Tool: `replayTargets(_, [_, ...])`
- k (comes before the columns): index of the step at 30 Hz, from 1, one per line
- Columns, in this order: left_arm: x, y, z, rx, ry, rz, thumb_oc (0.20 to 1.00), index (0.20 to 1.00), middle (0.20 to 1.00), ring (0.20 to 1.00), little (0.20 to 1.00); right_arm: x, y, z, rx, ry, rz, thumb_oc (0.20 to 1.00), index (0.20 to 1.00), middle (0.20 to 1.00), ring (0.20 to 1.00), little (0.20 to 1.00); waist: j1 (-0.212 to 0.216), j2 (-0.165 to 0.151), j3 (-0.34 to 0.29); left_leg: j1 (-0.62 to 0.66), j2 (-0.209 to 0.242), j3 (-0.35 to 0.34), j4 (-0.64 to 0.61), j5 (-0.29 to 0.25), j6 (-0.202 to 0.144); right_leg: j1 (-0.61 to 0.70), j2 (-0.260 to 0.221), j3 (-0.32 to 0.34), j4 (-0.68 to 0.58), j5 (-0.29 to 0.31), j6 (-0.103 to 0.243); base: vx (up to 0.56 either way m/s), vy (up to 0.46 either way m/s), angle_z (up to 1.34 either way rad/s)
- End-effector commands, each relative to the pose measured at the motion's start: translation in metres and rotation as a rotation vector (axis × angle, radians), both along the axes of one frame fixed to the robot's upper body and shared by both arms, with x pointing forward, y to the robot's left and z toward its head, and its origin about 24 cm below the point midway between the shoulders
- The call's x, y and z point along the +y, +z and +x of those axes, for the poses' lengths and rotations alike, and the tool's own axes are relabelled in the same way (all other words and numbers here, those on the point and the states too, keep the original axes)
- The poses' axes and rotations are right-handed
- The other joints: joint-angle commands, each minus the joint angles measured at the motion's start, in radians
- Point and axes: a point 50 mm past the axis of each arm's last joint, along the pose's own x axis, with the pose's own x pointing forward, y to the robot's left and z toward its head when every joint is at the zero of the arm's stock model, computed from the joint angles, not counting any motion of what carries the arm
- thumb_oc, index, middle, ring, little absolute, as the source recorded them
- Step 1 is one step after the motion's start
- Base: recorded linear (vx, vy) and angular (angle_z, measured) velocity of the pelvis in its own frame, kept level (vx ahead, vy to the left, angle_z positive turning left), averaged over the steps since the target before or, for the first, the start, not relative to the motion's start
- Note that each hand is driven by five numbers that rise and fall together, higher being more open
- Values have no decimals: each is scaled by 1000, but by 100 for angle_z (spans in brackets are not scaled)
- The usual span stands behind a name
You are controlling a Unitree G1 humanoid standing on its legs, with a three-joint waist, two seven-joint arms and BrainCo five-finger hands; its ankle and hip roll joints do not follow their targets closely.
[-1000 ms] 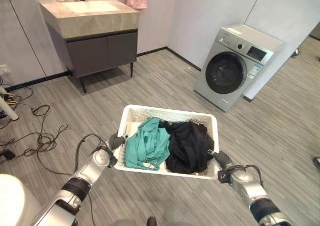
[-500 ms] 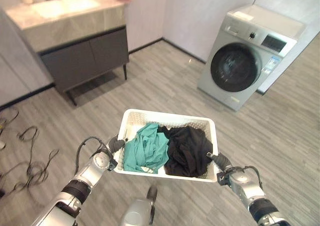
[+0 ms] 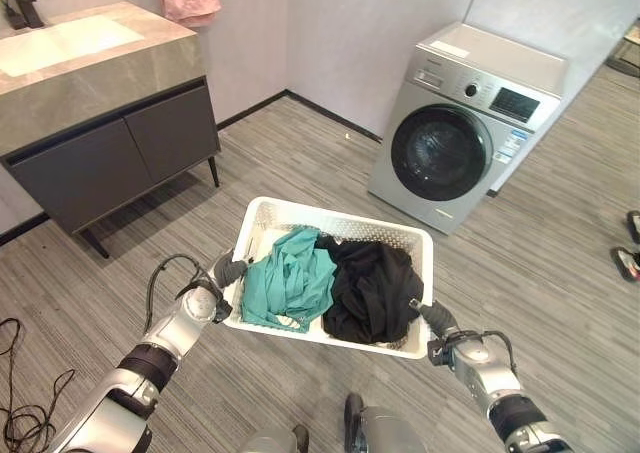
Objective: Grab the laundry basket,head to the washer,open it,put in the laundry and shut it.
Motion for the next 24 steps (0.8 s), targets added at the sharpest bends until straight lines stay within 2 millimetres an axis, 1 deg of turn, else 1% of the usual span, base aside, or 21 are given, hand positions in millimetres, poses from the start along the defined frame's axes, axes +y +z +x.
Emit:
replayTargets(1, [26, 46, 22, -215, 92, 61, 200, 200, 200, 200, 200, -70, 37, 7, -143, -178, -109, 200, 200, 200, 200, 200, 8, 24, -86, 27, 92, -155, -3, -85, -77, -6, -51, 12, -34, 112, 47, 396, -249, 41])
replayTargets(2, [24, 42, 22, -201, 89, 73, 200, 200, 200, 200, 200, -71, 35, 6, -139, -185, -106, 200, 200, 200, 200, 200, -2, 18, -90, 60, 113, -169, 11, -107, -90, -9, -77, 1, -80, 135, 58, 263, -176, 18])
replayTargets(3, [24, 42, 22, -201, 88, 73, 200, 200, 200, 200, 200, -71, 35, 6, -139, -185, -106, 200, 200, 200, 200, 200, -4, 20, -89, 61, 115, -171, 12, -109, -90, -5, -76, -1, -83, 135, 58, 442, -278, 27])
replayTargets(4, [25, 39, 20, -194, 88, 76, 200, 200, 200, 200, 200, -73, 35, 5, -139, -194, -106, 200, 200, 200, 200, 200, -11, 14, -94, 84, 125, -182, 12, -117, -98, -12, -75, 5, -71, 153, 66, 443, -324, 34])
replayTargets(5, [26, 37, 20, -183, 88, 86, 200, 200, 200, 200, 200, -77, 33, 1, -131, -215, -99, 200, 200, 200, 200, 200, -23, -4, -121, 116, 162, -192, -1, -125, -125, 24, -64, 10, -69, 152, 70, 604, -464, 35])
replayTargets(6, [27, 33, 18, -171, 97, 80, 200, 200, 200, 200, 200, -78, 31, -2, -128, -223, -93, 200, 200, 200, 200, 200, -33, -6, -138, 136, 197, -196, -1, -102, -143, 24, -46, 4, -37, 161, 75, 450, -362, 32])
replayTargets(7, [27, 33, 18, -171, 97, 80, 200, 200, 200, 200, 200, -78, 31, -2, -128, -222, -94, 200, 200, 200, 200, 200, -34, -3, -140, 138, 202, -197, -6, -101, -144, 24, -43, 2, -35, 159, 74, 373, -314, 48])
replayTargets(8, [28, 26, 14, -150, 105, 66, 200, 200, 200, 200, 200, -78, 29, -5, -128, -235, -81, 200, 200, 200, 200, 200, -50, 3, -158, 156, 256, -200, 1, -55, -170, 18, -13, -17, -2, 148, 72, 416, -411, 57])
replayTargets(9, [27, 22, 10, -136, 99, 52, 200, 200, 200, 200, 200, -77, 24, -12, -116, -250, -56, 200, 200, 200, 200, 200, -62, 3, -167, 130, 314, -190, 60, 5, -181, 41, 16, -54, 5, 120, 60, 531, -572, 44])
replayTargets(10, [27, 22, 10, -132, 97, 54, 200, 200, 200, 200, 200, -79, 24, -13, -119, -256, -54, 200, 200, 200, 200, 200, -65, -2, -169, 95, 337, -192, 138, 69, -179, 69, 35, -66, -1, 107, 42, 512, -688, 21])
replayTargets(11, [28, 24, 10, -134, 95, 57, 200, 200, 200, 200, 200, -82, 26, -14, -128, -270, -50, 200, 200, 200, 200, 200, -60, -20, -154, -9, 345, -197, 334, 129, -144, 132, 68, -67, -25, 81, 4, 297, -445, 7])
replayTargets(12, [28, 24, 10, -134, 95, 57, 200, 200, 200, 200, 200, -81, 26, -14, -128, -270, -50, 200, 200, 200, 200, 200, -61, -19, -153, -16, 344, -200, 348, 122, -144, 132, 69, -68, -26, 82, 4, 316, -575, -1])
replayTargets(13, [30, 23, 8, -128, 111, 51, 200, 200, 200, 200, 200, -84, 29, -12, -137, -278, -56, 200, 200, 200, 200, 200, -43, -42, -130, -84, 335, -219, 515, 175, -107, 168, 107, -31, -27, 66, -40, 139, -395, -14])
replayTargets(14, [29, 22, 8, -123, 113, 39, 200, 200, 200, 200, 200, -85, 31, -10, -143, -283, -57, 200, 200, 200, 200, 200, -36, -50, -112, -140, 321, -229, 596, 183, -91, 183, 117, -14, -28, 62, -53, 187, -472, -20])
replayTargets(16, [29, 22, 8, -122, 119, 28, 200, 200, 200, 200, 200, -85, 33, -8, -148, -287, -53, 200, 200, 200, 200, 200, -36, -52, -105, -177, 310, -234, 628, 170, -81, 190, 123, -5, -30, 59, -56, 68, -152, -31])
replayTargets(18, [31, 23, 5, -126, 131, 5, 200, 200, 200, 200, 200, -85, 35, -8, -153, -290, -54, 200, 200, 200, 200, 200, -14, -62, -79, -272, 222, -248, 668, 126, -67, 216, 128, 21, -37, 58, -60, 131, -97, -32])
replayTargets(19, [33, 23, 3, -129, 137, 4, 200, 200, 200, 200, 200, -85, 35, -7, -153, -287, -58, 200, 200, 200, 200, 200, -8, -58, -74, -292, 188, -244, 640, 104, -71, 227, 134, 28, -46, 54, -58, 158, -50, -43])
replayTargets(20, [35, 23, 1, -135, 140, 3, 200, 200, 200, 200, 200, -84, 36, -6, -152, -282, -63, 200, 200, 200, 200, 200, 0, -52, -67, -312, 170, -230, 603, 94, -81, 242, 138, 25, -59, 52, -54, 156, -32, -55])
replayTargets(22, [32, 25, 2, -151, 129, -2, 200, 200, 200, 200, 200, -83, 36, -5, -156, -273, -70, 200, 200, 200, 200, 200, 8, -39, -62, -338, 172, -186, 471, 91, -106, 263, 146, 0, -83, 47, -51, 102, -1, -44])
replayTargets(23, [32, 25, 2, -151, 129, -2, 200, 200, 200, 200, 200, -83, 36, -5, -156, -273, -71, 200, 200, 200, 200, 200, 10, -42, -60, -329, 171, -181, 460, 95, -106, 267, 142, 3, -86, 48, -51, 160, 50, -17])
replayTargets(24, [33, 26, 3, -161, 140, -6, 200, 200, 200, 200, 200, -80, 36, -2, -163, -264, -77, 200, 200, 200, 200, 200, 31, -24, -61, -324, 141, -141, 215, 110, -137, 299, 148, -13, -116, 36, -44, 173, 73, -1])
